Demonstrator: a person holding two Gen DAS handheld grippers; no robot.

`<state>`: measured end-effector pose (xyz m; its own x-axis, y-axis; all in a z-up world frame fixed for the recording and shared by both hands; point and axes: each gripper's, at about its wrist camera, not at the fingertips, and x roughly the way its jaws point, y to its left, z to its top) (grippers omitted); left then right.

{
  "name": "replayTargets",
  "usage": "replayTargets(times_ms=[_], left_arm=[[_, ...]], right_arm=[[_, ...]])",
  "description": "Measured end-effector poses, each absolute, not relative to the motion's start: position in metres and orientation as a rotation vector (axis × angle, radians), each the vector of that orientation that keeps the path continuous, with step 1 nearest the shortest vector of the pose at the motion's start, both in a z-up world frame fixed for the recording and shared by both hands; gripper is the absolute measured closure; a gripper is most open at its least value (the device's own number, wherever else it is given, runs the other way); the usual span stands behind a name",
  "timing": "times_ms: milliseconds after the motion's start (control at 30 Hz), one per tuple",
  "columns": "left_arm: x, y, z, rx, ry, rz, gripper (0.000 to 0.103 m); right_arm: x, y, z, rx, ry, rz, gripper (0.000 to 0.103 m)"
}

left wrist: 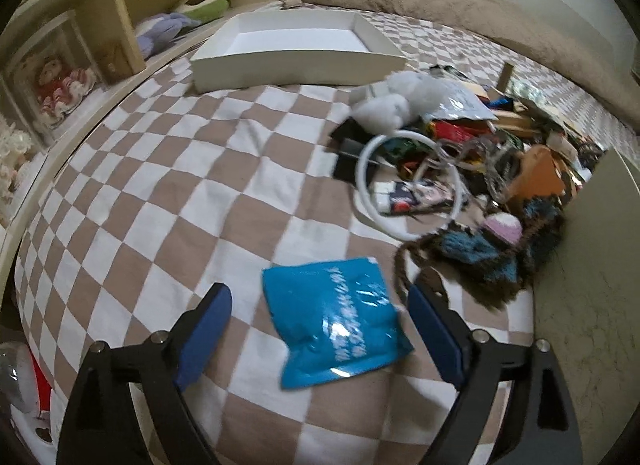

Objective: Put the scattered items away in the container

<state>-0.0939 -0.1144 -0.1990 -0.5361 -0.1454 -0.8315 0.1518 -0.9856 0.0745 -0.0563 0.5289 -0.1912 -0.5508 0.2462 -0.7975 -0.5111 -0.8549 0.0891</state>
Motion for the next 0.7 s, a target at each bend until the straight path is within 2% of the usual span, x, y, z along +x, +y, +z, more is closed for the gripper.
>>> replayTargets(times_ms=[67,167,500,700], left_arm=[[-0.091,-0.109,-0.198,1.418,-0.011,-2.617,0.011],[-0.088,-0.104,-0.196,1.418,-0.012,-2.628,0.004],[-0.089,-0.104,-0.202,1.443,-0.013,-2.635,0.003],[-0.091,-0.116,-0.211,1.462,0.012,-2.61,0.0]], right_arm=[[-0.061,0.529,-0.193,-1.172,0.425,2.388,0.015],[-0.061,0.532,-0.194,-1.17,0.45,2.39,0.015],[-0.066,0.535,-0.197,-1.189,0.429,2.386,0.016],[-0.062,0.532,-0.197,-1.188,0.418,2.411,0.019]])
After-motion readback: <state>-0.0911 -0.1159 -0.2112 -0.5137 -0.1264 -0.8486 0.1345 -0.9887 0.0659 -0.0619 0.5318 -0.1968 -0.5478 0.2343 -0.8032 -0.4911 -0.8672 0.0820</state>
